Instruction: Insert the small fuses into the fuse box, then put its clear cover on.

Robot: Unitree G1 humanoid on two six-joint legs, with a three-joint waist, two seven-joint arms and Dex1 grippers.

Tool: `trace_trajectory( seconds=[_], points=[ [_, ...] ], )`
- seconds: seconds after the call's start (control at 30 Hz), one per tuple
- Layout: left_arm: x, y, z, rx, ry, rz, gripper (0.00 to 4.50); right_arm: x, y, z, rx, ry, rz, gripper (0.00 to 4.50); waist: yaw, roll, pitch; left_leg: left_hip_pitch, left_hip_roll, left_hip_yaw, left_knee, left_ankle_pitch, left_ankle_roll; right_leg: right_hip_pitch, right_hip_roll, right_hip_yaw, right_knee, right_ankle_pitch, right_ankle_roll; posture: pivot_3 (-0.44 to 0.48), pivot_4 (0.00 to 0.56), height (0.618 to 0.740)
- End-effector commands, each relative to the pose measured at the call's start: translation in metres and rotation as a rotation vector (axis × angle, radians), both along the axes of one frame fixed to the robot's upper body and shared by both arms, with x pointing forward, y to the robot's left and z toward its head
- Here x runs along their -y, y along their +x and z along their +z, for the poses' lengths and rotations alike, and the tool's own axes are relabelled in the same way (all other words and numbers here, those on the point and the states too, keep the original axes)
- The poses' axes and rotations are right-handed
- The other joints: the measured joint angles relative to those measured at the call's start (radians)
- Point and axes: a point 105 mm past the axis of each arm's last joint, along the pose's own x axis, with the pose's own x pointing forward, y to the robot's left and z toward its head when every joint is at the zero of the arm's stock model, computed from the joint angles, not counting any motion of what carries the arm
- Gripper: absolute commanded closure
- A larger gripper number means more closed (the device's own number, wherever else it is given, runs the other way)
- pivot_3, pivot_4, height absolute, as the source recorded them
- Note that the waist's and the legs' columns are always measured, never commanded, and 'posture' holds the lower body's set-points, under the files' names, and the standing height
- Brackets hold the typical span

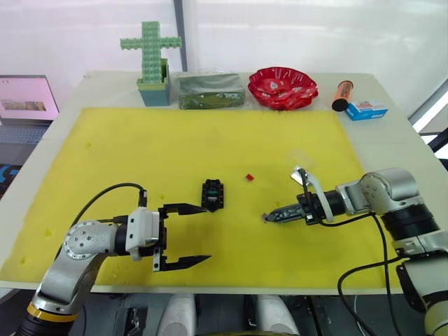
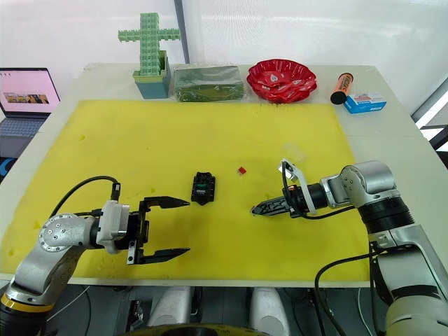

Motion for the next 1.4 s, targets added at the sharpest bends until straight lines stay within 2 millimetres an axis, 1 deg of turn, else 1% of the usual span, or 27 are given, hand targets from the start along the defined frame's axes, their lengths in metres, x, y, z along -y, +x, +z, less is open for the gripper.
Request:
trace_trajectory(
  seconds=[0.03,0.23,0.33,0.43,0.47,0.67,0.73,0.77,0.83,0.87,0.93,0.97,1.03,1.13,1.23,1.3,1.33,1.4],
  points=[
    [0.003,-0.003,0.008,0.04,-0.008,-0.021,0.0,0.0,0.004,-0.003,0.025,-0.01,-0.009,2.78,0.0,0.0,0.0,0.0,0.0,0.0,0.0,0.0,0.0,0.0,0.0,0.0,0.0,0.0,0.0,0.0,0.15,0.74],
    [0.001,-0.003,0.006,0.043,0.001,-0.023,0.0,0.003,0.007,-0.009,0.034,-0.022,-0.032,2.78,0.0,0.0,0.0,0.0,0.0,0.0,0.0,0.0,0.0,0.0,0.0,0.0,0.0,0.0,0.0,0.0,0.15,0.74],
    [0.002,-0.002,0.007,0.045,-0.002,-0.023,0.0,0.003,0.006,-0.009,0.029,-0.016,-0.029,3.33,0.0,0.0,0.0,0.0,0.0,0.0,0.0,0.0,0.0,0.0,0.0,0.0,0.0,0.0,0.0,0.0,0.15,0.74],
    [0.002,-0.002,0.007,0.046,-0.004,-0.023,0.0,0.003,0.004,-0.008,0.021,-0.008,-0.029,4.36,0.001,0.0,0.0,0.0,0.0,0.0,0.0,0.0,0.0,0.001,0.0,0.0,0.0,0.0,0.0,0.0,0.15,0.74],
    [0.003,-0.002,0.007,0.046,-0.005,-0.023,0.0,0.003,0.004,-0.008,0.019,-0.007,-0.033,4.48,0.001,0.0,0.0,0.0,0.0,0.0,0.001,0.0,0.0,0.001,0.0,0.0,0.0,0.0,0.0,0.0,0.15,0.74],
    [0.002,-0.002,0.007,0.045,-0.007,-0.015,0.0,0.007,0.005,-0.004,0.039,-0.009,-0.045,4.48,0.002,0.0,0.0,0.0,0.0,0.0,0.001,0.0,0.0,0.001,0.0,0.0,0.0,0.0,0.0,0.0,0.15,0.74],
    [-0.001,-0.001,0.009,0.043,-0.015,0.004,0.0,0.007,0.009,0.008,0.093,0.004,-0.04,4.48,0.001,0.0,0.0,0.0,0.0,0.0,0.001,0.0,0.0,0.001,0.0,0.0,0.0,0.0,0.0,0.0,0.15,0.74],
    [-0.003,0.0,0.01,0.041,-0.024,0.021,0.0,0.005,0.01,0.017,0.138,0.008,-0.024,4.48,0.001,0.0,0.0,0.0,0.0,0.0,0.001,0.0,0.0,0.001,0.0,0.0,0.0,0.0,0.0,0.0,0.15,0.74],
    [-0.008,0.002,0.014,0.043,-0.039,0.054,0.0,-0.001,0.012,0.034,0.244,0.004,0.017,4.48,0.001,0.0,0.0,0.0,0.0,0.0,0.001,0.0,0.0,0.001,0.0,0.0,0.001,0.0,0.0,0.0,0.15,0.74],
    [-0.011,0.003,0.017,0.044,-0.051,0.081,0.0,-0.009,0.014,0.047,0.302,0.014,0.036,4.48,0.001,0.0,0.0,0.0,0.0,0.0,0.001,0.0,0.0,0.0,0.0,0.0,0.001,0.0,0.0,0.0,0.15,0.74],
    [-0.021,0.009,0.023,0.034,-0.078,0.16,0.0,-0.031,0.012,0.082,0.463,0.044,0.112,4.48,-0.003,0.002,0.001,0.0,0.0,0.0,0.0,0.0,0.0,0.0,0.0,0.0,0.001,0.0,0.0,0.0,0.15,0.74],
    [-0.026,0.012,0.024,0.029,-0.086,0.199,0.0,-0.04,0.012,0.094,0.582,0.01,0.143,4.48,-0.006,0.002,0.001,0.0,0.0,0.001,0.0,0.0,0.0,-0.001,0.0,0.0,0.001,0.0,0.0,0.0,0.15,0.74],
    [-0.034,0.017,0.023,0.027,-0.086,0.253,0.0,-0.056,0.015,0.109,0.748,-0.052,0.159,4.48,-0.006,0.002,0.001,0.0,0.001,0.0,-0.001,0.0,0.0,-0.002,0.001,0.0,0.004,0.001,0.002,0.0,0.15,0.74],
    [-0.039,0.026,0.024,0.045,-0.096,0.309,0.0,-0.08,0.013,0.127,0.829,-0.062,0.207,4.48,-0.003,0.002,0.001,0.0,0.002,-0.002,-0.002,0.0,0.0,-0.002,0.003,-0.001,0.003,0.001,0.002,0.0,0.15,0.74],
    [-0.039,0.034,0.026,0.068,-0.118,0.351,0.0,-0.093,0.022,0.13,0.856,-0.164,0.204,4.48,0.002,0.002,0.001,0.0,0.002,-0.002,-0.001,0.0,0.0,-0.001,0.003,0.0,0.003,0.0,0.0,0.0,0.15,0.74],
    [-0.04,0.039,0.027,0.079,-0.126,0.371,0.0,-0.095,0.03,0.122,0.974,-0.29,0.252,4.48,0.002,0.001,0.001,0.0,0.001,-0.002,0.0,0.0,0.0,-0.001,0.002,0.0,0.003,0.0,-0.001,0.0,0.15,0.74],
    [-0.04,0.041,0.027,0.083,-0.126,0.377,0.0,-0.095,0.031,0.119,1.013,-0.329,0.283,4.48,0.002,0.001,0.0,0.0,0.001,-0.002,0.0,0.0,0.0,-0.001,0.001,0.0,0.002,0.0,-0.001,0.0,0.15,0.74],
    [-0.041,0.043,0.026,0.078,-0.131,0.393,0.0,-0.098,0.031,0.114,1.045,-0.359,0.319,4.48,-0.002,0.001,0.0,0.0,0.0,-0.001,0.0,0.0,0.0,-0.001,0.0,-0.001,0.001,0.0,-0.001,0.0,0.15,0.74]
  ],
)
